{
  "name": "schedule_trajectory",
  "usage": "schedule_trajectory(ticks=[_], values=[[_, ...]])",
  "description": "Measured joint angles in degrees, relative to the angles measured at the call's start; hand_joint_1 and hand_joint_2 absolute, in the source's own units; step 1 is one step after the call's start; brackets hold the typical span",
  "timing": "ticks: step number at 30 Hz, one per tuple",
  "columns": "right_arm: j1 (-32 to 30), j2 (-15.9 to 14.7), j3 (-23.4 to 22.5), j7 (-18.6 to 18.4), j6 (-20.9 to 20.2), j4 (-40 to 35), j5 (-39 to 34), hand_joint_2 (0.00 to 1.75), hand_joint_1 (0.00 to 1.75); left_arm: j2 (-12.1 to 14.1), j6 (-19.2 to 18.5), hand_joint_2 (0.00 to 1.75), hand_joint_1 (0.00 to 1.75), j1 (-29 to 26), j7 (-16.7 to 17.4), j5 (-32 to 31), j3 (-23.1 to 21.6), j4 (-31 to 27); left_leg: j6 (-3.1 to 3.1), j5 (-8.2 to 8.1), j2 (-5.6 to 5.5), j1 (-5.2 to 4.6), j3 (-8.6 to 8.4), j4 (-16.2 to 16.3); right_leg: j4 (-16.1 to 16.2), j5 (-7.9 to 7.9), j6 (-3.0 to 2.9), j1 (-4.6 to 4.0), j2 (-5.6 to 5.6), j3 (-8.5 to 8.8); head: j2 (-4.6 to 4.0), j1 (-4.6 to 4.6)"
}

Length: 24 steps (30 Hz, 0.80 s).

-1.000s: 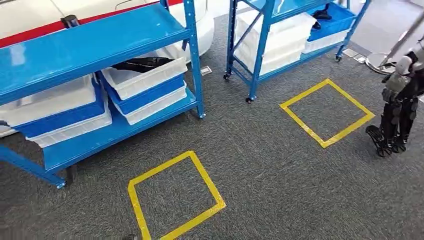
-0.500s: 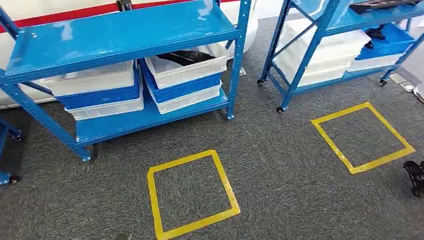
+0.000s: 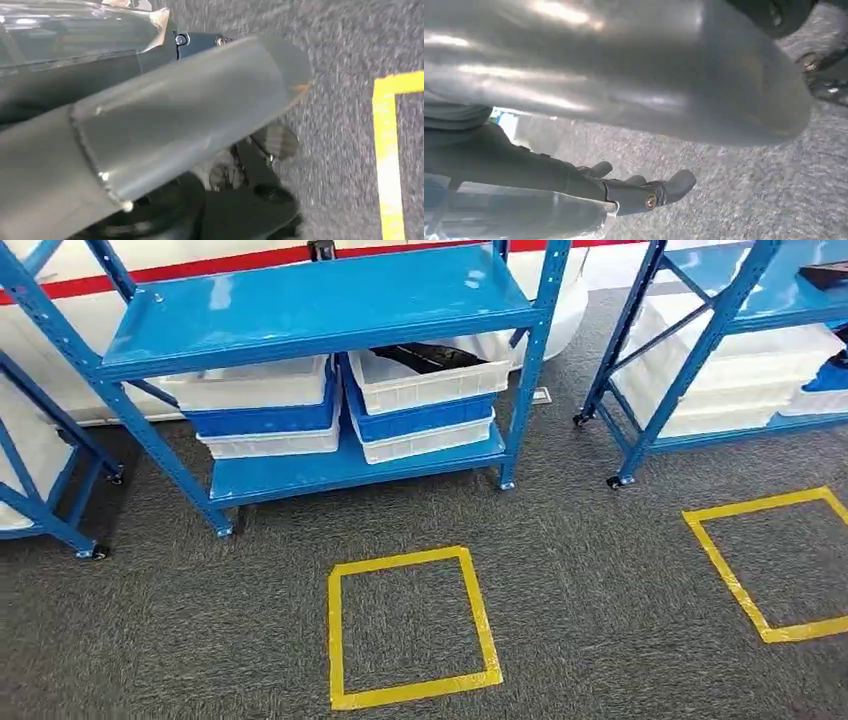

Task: Take the parts from the cabinet and place them on the table.

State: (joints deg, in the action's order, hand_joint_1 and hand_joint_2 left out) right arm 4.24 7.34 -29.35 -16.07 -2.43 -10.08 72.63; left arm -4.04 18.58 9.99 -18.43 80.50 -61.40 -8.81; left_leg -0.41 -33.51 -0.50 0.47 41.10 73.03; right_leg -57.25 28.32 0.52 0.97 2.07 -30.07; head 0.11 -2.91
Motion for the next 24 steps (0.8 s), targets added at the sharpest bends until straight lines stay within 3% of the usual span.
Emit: schedule_trajectory(ticks=[1, 2, 4, 5, 6, 7, 10, 11, 12, 13, 14, 15, 16, 17, 18, 19, 20, 21, 22, 24], values=[[-0.08, -0.04, -0.07, 0.00, 0.00, 0.00, -0.02, 0.00, 0.00, -0.09, -0.09, 0.00, 0.00, -0.07, 0.22, 0.00, 0.00, 0.00, -0.09, -0.53, 0.16, 0.11, 1.38, 2.62, -0.02, 0.05, -0.06, -0.10, 0.83, -0.01, 0.00, 0.00], [-0.03, -0.07, -0.11, 0.00, 0.00, 0.00, -0.02, 0.00, 0.00, -0.09, -0.29, 0.00, 0.00, -0.19, 0.46, 0.00, 0.00, 0.00, -0.08, 0.26, 0.31, 0.16, 1.37, 2.50, -0.02, 0.11, -0.12, -0.15, 1.59, 0.02, 0.00, 0.07], [0.11, -0.04, -0.13, 0.00, 0.00, -0.02, -0.04, 0.00, 0.00, -0.07, -0.70, 0.00, 0.00, -0.22, 0.50, -0.02, -0.02, 0.00, 0.26, 4.74, 0.93, 0.12, -2.73, -5.31, -0.01, 0.28, -0.21, -0.26, 3.10, 0.23, 0.00, 0.00], [0.16, -0.02, -0.13, 0.00, 0.00, 0.00, -0.05, 0.00, 0.00, -0.07, -0.81, 0.00, 0.00, -0.10, 0.50, -0.13, 0.00, 0.00, 0.67, 6.98, 2.70, -0.06, -6.00, -11.05, -0.01, 0.42, -0.07, -0.31, 3.70, 0.48, 0.00, -0.02], [0.16, 0.04, -0.13, 0.00, 0.00, -0.02, -0.04, 0.00, 0.00, -0.07, -0.99, 0.00, 0.00, 0.11, 0.48, -0.24, -0.02, 0.00, 1.32, 7.17, 6.45, -0.51, -8.03, -14.91, -0.01, 0.59, 0.13, -0.49, 4.25, 0.81, 0.00, -0.07], [0.12, 0.09, -0.18, 0.00, 0.02, 0.00, -0.13, 0.00, 0.00, -0.07, -1.09, 0.00, 0.00, 0.35, 0.46, -0.55, -0.02, 0.00, 1.45, 7.26, 6.39, -0.64, -8.07, -14.99, 0.01, 0.90, 0.60, -1.05, 4.78, 0.84, 0.00, 0.22], [0.38, 0.13, -0.39, 0.00, 0.24, -0.02, -0.28, 0.00, 0.00, 0.02, -1.09, 0.00, 0.00, 0.49, 0.37, -0.87, -0.02, 0.00, 2.27, 7.38, 3.82, -1.18, -7.63, -15.11, 0.48, 0.95, 1.30, -0.69, 6.87, 1.60, 0.00, 0.18], [0.46, 0.15, -0.44, 0.00, 0.33, -0.04, -0.31, 0.00, 0.00, 0.00, -1.09, 0.00, 0.00, 0.49, 0.37, -0.87, -0.02, 0.00, 2.88, 8.20, 2.69, -0.30, -8.34, -16.09, 0.34, 1.35, 1.72, -0.98, 7.32, 1.54, 0.00, 0.18], [0.46, 0.07, -0.53, 0.00, 0.39, -0.04, -0.33, 0.00, 0.00, -0.09, -1.09, 0.00, 0.00, 0.43, 0.31, -0.87, -0.02, 0.00, 3.05, 8.41, 2.11, -0.37, -8.41, -16.36, -0.88, 2.17, 1.86, -0.58, 3.83, 1.24, 0.00, 0.39], [0.26, 0.13, -0.68, 0.00, 0.46, -0.02, -0.42, 0.00, 0.00, -0.11, -1.07, 0.00, 0.00, 0.60, 0.31, -0.90, -0.02, 0.00, 3.53, 8.72, 1.55, -0.13, -8.31, -16.39, -4.08, 4.02, 1.53, -0.41, 0.70, -0.07, 0.00, 0.63], [0.20, 0.11, -0.74, 0.00, 0.46, -0.02, -0.53, 0.00, 0.00, -0.13, -1.09, 0.00, 0.00, 0.73, 0.31, -0.90, -0.02, 0.00, 3.63, 8.80, 0.44, -0.12, -8.12, -16.39, -8.86, 6.11, 1.29, -0.30, -1.06, -2.32, 0.00, 0.99], [0.09, 0.07, -0.81, 0.00, 0.46, -0.02, -0.59, 0.00, 0.00, -0.22, -1.12, 0.00, 0.00, 0.74, 0.31, -0.98, -0.02, 0.00, 3.69, 8.84, -0.67, -0.13, -7.99, -16.39, -14.04, 7.99, 1.26, -0.20, -1.66, -4.88, 0.00, 0.98], [-0.04, 0.04, -0.85, 0.00, 0.46, -0.02, -0.66, 0.00, 0.00, -0.26, -1.14, 0.00, 0.00, 0.68, 0.31, -1.07, -0.02, 0.00, 3.70, 8.87, -1.62, -0.13, -7.93, -16.34, -17.33, 8.79, 1.50, -0.21, -1.82, -6.64, 0.00, 1.01], [-0.14, 0.02, -0.90, 0.00, 0.46, -0.02, -0.70, 0.00, 0.00, -0.28, -1.14, 0.00, 0.00, 0.57, 0.33, -1.07, -0.02, 0.00, 3.63, 8.91, -2.61, -0.12, -7.95, -16.33, -17.83, 8.39, 1.96, -0.17, -1.84, -7.20, 0.00, 1.12], [-0.18, 0.02, -0.96, 0.00, 0.48, -0.02, -0.70, 0.00, 0.00, -0.28, -1.14, 0.00, 0.00, 0.52, 0.33, -1.14, -0.02, 0.00, 3.56, 8.95, -3.56, -0.06, -7.99, -16.29, -15.56, 6.95, 2.60, -0.02, -1.88, -6.42, 0.00, 1.11], [-0.18, -0.04, -1.01, 0.11, 0.57, -0.02, -0.72, 0.00, 0.00, -0.28, -1.14, 0.00, 0.00, 0.53, 0.33, -1.14, -0.02, 0.00, 3.43, 8.99, -4.42, 0.02, -8.02, -16.24, -11.11, 4.67, 3.27, 0.13, -2.08, -4.54, 0.00, 1.14], [-0.18, -0.13, -1.09, 0.53, 0.85, -0.02, -0.83, 0.00, 0.00, -0.39, -1.14, 0.00, 0.00, 0.56, 0.33, -1.14, -0.02, -0.02, 3.20, 8.95, -4.78, 0.09, -8.06, -16.07, -4.51, 1.76, 3.98, 0.41, -2.50, -1.66, 0.00, 1.09], [-0.08, -0.13, -1.20, 0.74, 1.05, -0.02, -1.07, 0.00, 0.00, -0.37, -1.12, 0.00, 0.00, 0.50, 0.31, -1.14, -0.04, -0.02, 2.90, 8.87, -5.38, -0.03, -7.91, -15.88, -0.10, 0.27, 4.20, 0.72, -3.19, 0.09, 0.00, 1.38], [0.02, -0.02, -1.27, 0.96, 1.09, -0.02, -1.16, 0.00, 0.00, -0.37, -1.12, 0.00, 0.00, 0.39, 0.31, -1.14, -0.04, -0.02, 2.39, 8.59, -5.71, -0.47, -7.87, -15.39, 0.11, 0.22, 3.53, 0.48, -3.23, -0.29, 0.00, 1.62], [0.45, -0.04, -1.27, 1.03, 1.44, -0.02, -1.18, 0.00, 0.00, -0.31, -1.12, 0.00, 0.00, 0.22, 0.22, -1.14, -0.04, -0.02, 1.73, 8.55, -5.70, -0.30, -7.67, -15.70, -0.06, 0.09, 2.18, 0.19, -3.16, -0.56, 0.00, 1.33]])
